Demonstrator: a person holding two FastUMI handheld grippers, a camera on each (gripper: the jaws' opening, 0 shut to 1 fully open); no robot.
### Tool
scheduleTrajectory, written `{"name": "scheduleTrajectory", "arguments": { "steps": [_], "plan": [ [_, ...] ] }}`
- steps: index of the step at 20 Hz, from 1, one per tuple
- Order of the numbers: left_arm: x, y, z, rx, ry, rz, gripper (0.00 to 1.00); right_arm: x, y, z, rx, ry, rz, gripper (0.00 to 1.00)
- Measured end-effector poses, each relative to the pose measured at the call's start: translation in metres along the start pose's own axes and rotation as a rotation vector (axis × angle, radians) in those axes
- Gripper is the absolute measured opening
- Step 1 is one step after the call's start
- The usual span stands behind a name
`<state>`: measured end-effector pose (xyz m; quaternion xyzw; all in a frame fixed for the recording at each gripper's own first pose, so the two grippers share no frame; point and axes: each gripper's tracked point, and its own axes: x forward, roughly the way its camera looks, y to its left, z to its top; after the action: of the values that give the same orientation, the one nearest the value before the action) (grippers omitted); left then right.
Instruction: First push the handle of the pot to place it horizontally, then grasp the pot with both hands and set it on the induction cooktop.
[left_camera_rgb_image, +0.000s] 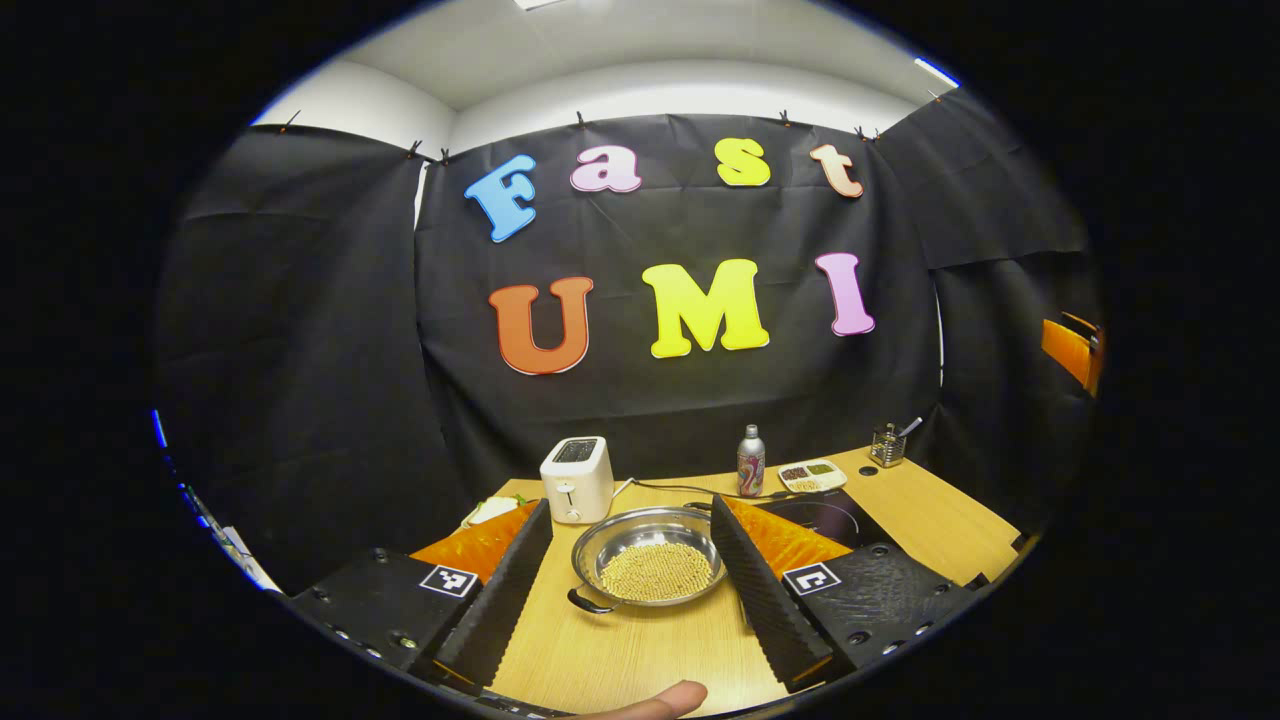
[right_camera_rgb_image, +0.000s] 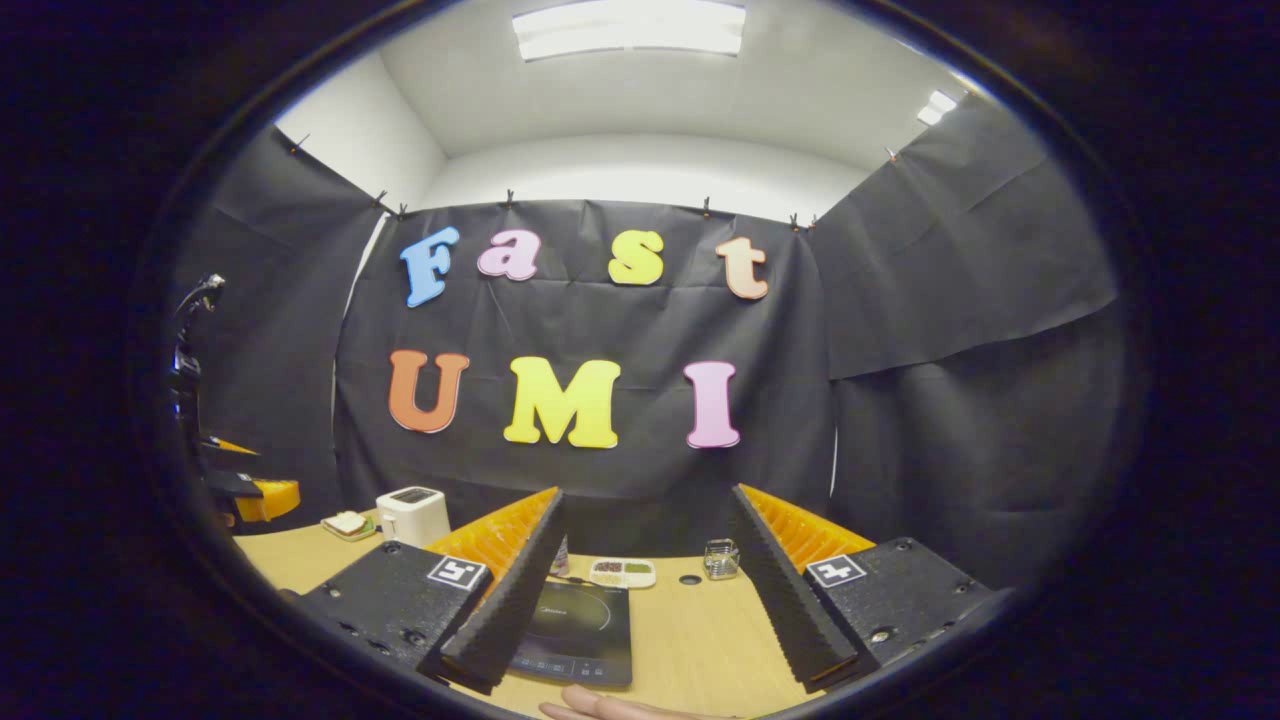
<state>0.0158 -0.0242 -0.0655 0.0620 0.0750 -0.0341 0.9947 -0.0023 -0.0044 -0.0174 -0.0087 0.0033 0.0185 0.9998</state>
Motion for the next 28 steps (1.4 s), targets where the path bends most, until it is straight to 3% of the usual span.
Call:
{"name": "scheduleTrajectory", "arguments": {
  "steps": [1,2,5,6,7,8,9,10,14,21,23,28],
  "plan": [
    [0.003,0.0,-0.004,0.002,0.014,0.001,0.94,0.0,0.0,-0.001,0.001,0.001,-0.001,0.97],
    [0.007,0.003,-0.007,0.013,0.02,0.011,0.82,0.001,0.001,-0.002,0.003,0.006,0.0,1.0],
    [0.021,-0.001,-0.032,0.023,0.074,-0.007,0.8,0.002,0.003,-0.01,0.014,0.023,0.008,0.97],
    [0.026,-0.006,-0.042,0.007,0.099,-0.034,0.64,0.002,0.001,-0.009,0.007,0.017,0.001,0.97],
    [0.03,-0.008,-0.051,-0.015,0.128,-0.048,0.66,0.001,0.001,-0.009,0.0,0.014,0.002,0.97],
    [0.035,-0.009,-0.06,-0.028,0.151,-0.049,0.39,-0.001,0.005,-0.01,-0.005,0.01,0.008,0.97],
    [0.036,-0.005,-0.068,-0.027,0.173,-0.041,0.34,-0.002,0.008,-0.009,-0.005,0.007,0.017,0.97],
    [0.04,-0.003,-0.074,-0.015,0.18,-0.036,0.17,-0.003,0.011,-0.009,-0.002,0.006,0.026,0.97],
    [0.053,-0.014,-0.106,-0.028,0.257,-0.083,0.0,-0.004,0.014,-0.021,0.0,0.032,0.032,1.0],
    [0.088,-0.012,-0.175,-0.082,0.459,-0.108,0.0,-0.007,0.021,-0.024,-0.017,0.029,0.052,0.96],
    [0.093,-0.01,-0.196,-0.101,0.516,-0.11,0.0,-0.006,0.022,-0.027,-0.015,0.032,0.053,1.0],
    [0.103,-0.012,-0.223,-0.108,0.582,-0.125,0.0,-0.002,0.017,-0.034,-0.016,0.054,0.038,0.97]
  ]
}}
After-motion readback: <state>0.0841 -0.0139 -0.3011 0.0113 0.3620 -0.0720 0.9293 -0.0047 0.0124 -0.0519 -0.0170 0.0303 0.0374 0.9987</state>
